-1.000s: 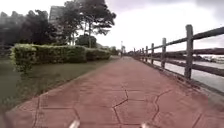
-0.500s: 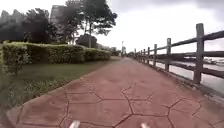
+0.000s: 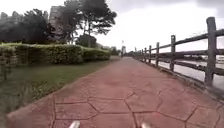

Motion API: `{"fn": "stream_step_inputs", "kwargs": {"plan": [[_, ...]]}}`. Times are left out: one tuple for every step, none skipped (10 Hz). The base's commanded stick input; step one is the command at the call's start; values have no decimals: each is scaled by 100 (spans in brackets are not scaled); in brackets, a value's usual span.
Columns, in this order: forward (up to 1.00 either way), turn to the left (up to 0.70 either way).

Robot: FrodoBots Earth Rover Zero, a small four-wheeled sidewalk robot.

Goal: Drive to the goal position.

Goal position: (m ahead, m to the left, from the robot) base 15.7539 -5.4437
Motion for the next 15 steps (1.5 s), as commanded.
{"fn": "stream_step_inputs", "kwargs": {"plan": [[70,0],[70,0],[70,0],[70,0],[70,0],[70,0],[70,0],[70,0],[70,0],[70,0],[70,0],[70,0],[70,0],[70,0],[70,0]]}}
